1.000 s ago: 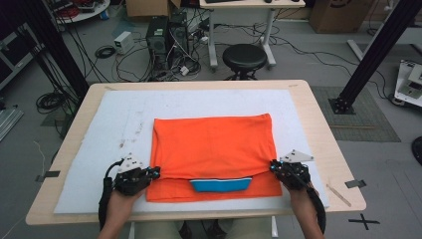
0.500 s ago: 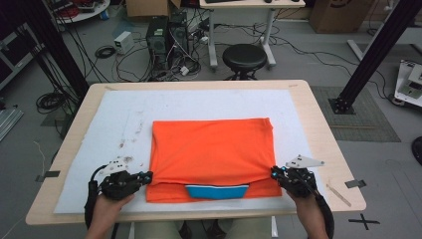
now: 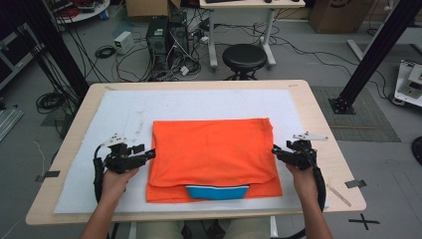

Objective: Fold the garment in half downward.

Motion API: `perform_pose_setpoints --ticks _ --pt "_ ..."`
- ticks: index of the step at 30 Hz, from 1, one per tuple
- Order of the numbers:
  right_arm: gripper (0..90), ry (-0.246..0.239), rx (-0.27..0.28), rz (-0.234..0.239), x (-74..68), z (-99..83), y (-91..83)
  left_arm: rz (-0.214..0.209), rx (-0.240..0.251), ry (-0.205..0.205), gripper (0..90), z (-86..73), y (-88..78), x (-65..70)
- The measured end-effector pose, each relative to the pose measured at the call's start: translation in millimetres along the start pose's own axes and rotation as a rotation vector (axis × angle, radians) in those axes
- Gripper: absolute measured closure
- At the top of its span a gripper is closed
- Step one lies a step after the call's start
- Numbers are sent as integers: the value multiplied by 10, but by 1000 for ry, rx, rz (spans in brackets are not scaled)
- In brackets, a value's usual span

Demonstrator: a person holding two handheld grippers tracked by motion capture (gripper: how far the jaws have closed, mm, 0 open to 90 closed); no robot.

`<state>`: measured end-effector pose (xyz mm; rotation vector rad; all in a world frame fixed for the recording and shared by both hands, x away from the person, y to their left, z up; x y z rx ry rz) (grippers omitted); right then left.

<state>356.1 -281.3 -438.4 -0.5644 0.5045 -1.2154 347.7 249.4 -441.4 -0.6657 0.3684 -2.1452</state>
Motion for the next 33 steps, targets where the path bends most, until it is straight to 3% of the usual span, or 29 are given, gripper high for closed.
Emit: perform_pose_setpoints --ticks 6,8,10,12,13,14,16,18,21,27,33 --pt "402 3 -62 3 -38 176 356 64 -58 -24 369 135 338 -133" --pt "416 13 -71 1 -38 224 435 89 -70 -10 438 123 416 -146" --pt "488 22 -98 15 -48 231 497 127 -95 7 464 108 452 -128" --pt "537 -1 -98 -4 -90 218 508 143 -106 32 522 100 455 -89" --pt "681 -1 -101 26 -102 218 499 157 -110 50 588 92 453 -70" --pt "714 7 -104 49 -117 216 489 167 -110 54 636 86 453 -57" --pt "809 -3 -105 62 -149 215 488 153 -107 43 775 81 458 -45" --pt "840 -9 -103 52 -160 220 487 164 -99 38 806 81 470 -20" --pt "854 -30 -91 21 -147 227 474 163 -63 -15 818 89 488 -3" --pt "857 -37 -42 -54 -39 272 458 142 -9 -48 820 162 613 79" --pt "856 -32 -12 -124 119 363 461 100 33 -31 820 318 744 116"
Point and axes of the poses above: each handheld gripper's, and its own axes: y roughly forward along the jaws, z roughly out of its top, x roughly to its right, the point moved 1 cm from there along y, roughly forward along the jaws, and after that the axes turned 3 degrees about -z, right-handed, at the moved point
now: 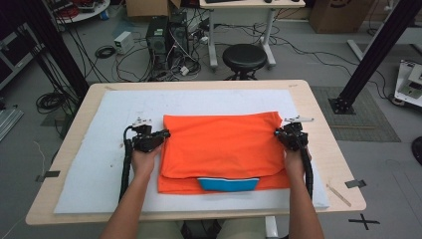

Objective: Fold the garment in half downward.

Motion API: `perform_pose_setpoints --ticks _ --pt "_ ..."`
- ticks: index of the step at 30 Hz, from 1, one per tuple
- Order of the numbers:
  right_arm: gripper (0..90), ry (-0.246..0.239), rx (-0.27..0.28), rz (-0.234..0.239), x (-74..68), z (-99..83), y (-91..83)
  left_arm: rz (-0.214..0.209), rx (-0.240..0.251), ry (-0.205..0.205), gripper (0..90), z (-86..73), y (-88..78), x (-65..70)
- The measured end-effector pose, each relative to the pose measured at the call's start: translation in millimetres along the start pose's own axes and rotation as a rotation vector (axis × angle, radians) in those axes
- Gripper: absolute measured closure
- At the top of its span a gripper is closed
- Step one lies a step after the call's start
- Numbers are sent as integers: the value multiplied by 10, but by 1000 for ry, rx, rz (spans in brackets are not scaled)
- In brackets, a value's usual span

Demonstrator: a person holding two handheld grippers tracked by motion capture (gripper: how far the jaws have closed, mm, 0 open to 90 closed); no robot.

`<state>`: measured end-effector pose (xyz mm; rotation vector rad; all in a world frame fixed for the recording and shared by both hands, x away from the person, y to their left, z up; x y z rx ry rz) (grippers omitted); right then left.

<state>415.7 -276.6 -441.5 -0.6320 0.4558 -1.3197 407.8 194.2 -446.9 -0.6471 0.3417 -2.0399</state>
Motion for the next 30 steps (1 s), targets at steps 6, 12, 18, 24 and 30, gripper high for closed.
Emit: perform_pose_setpoints --ticks 6,12,18,24,30 --pt "721 20 31 3 35 -5 31 -25 54 54 670 -38 -21 -6" --pt "446 23 103 50 6 -1 -118 -81 97 60 408 -48 -178 -10" --pt "265 -32 145 153 -70 -78 -255 -110 141 94 230 -40 -339 -26" --pt "213 -115 206 212 -151 -223 -495 -166 189 120 230 -59 -517 -30" --pt "213 -142 262 244 -164 -340 -714 -188 210 152 230 -101 -672 -6"
Point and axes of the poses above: each handheld gripper's, and its own axes: y roughly forward along the jaws, z roughly out of its top, x roughly to its right, the point moved 1 cm from there along y, roughly forward along the jaws, and after that the axes turned 3 degrees about -z, right-handed, at the moved point
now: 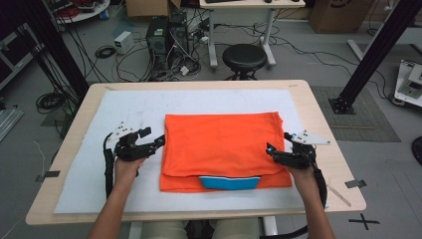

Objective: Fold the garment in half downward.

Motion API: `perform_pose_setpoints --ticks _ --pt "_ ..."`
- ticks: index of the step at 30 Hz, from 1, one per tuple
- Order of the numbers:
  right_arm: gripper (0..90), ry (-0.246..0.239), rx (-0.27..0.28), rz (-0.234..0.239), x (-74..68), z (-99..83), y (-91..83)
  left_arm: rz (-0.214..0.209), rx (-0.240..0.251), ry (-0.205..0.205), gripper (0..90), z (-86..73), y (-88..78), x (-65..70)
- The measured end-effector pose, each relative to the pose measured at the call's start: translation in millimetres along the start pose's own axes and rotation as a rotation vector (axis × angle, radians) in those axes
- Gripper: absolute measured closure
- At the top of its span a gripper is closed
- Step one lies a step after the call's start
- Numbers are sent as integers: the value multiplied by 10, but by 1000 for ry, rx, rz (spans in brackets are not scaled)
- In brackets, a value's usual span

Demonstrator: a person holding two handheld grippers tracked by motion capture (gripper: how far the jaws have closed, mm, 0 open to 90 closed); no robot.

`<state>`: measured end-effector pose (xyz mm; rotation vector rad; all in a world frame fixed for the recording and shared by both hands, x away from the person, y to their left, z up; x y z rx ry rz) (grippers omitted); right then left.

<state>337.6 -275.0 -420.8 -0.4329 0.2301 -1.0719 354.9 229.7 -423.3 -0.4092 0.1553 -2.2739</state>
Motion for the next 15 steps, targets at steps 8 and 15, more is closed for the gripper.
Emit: perform_pose_setpoints --ticks 8,15 --pt "213 12 -4 15 -17 -67 -135 -11 17 20 230 -54 -140 46" --pt "213 32 -10 7 1 -88 -179 -7 6 36 230 -73 -196 76"
Point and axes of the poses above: each handheld gripper's, and its own axes: y roughly forward along the jaws, z roughly out of its top, x roughly to its right, the point moved 1 cm from there along y, roughly forward along the jaws, and after that the axes turned 3 degrees about -z, right-handed, at the moved point
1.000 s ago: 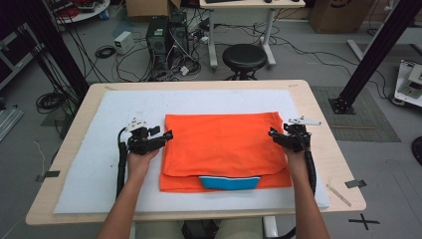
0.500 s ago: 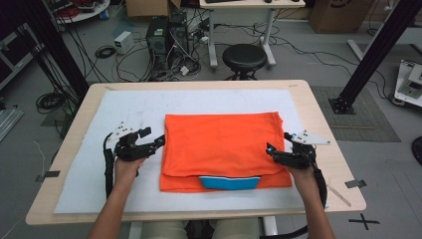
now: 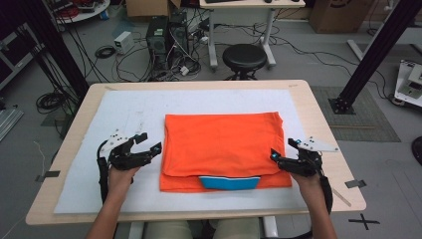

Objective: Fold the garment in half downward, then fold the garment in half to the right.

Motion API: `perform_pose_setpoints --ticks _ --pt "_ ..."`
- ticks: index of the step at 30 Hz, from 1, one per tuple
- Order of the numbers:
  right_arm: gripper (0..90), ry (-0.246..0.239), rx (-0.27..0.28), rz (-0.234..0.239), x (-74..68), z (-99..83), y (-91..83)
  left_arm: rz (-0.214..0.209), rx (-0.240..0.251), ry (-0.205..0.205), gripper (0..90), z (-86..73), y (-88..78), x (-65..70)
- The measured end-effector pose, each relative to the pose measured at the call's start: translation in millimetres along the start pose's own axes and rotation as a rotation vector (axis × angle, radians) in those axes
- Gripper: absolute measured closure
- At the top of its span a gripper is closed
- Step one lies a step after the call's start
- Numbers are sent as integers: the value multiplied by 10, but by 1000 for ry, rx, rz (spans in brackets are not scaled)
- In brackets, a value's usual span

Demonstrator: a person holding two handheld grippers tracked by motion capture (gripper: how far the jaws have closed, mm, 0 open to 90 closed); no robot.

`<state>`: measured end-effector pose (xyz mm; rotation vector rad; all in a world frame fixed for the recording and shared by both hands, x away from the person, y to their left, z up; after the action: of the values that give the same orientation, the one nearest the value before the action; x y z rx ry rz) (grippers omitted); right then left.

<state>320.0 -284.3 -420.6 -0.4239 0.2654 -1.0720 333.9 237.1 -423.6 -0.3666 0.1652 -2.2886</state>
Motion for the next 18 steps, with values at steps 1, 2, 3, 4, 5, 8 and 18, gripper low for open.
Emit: perform_pose_setpoints --ticks 1,2,3,4,5,8,18 --pt "213 2 3 -2 3 5 -5 -1 -1 -3 230 5 -6 0" --pt "213 3 7 -5 4 9 -9 -6 -6 -4 230 8 -11 3" --pt "213 4 10 -3 6 10 -10 -4 -12 -1 230 6 -11 13" --pt "213 5 10 -4 6 10 -8 -6 -23 3 230 4 -17 22" --pt "213 6 10 -5 4 7 -4 -5 -23 0 230 -3 -19 34" --pt "213 8 6 -6 -10 -1 9 -3 -42 -2 230 -24 -33 53" --pt "213 -7 20 -8 -37 18 16 -4 -105 -24 230 -122 -53 109"
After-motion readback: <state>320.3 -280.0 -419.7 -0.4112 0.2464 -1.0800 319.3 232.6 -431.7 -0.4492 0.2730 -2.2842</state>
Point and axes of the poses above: each handheld gripper's, and its own axes: y roughly forward along the jaws, z roughly out of its top, x roughly to its right, the point moved 1 cm from there along y, roughly forward along the jaws, and after that the axes turned 3 degrees about -z, right-handed, at the moved point
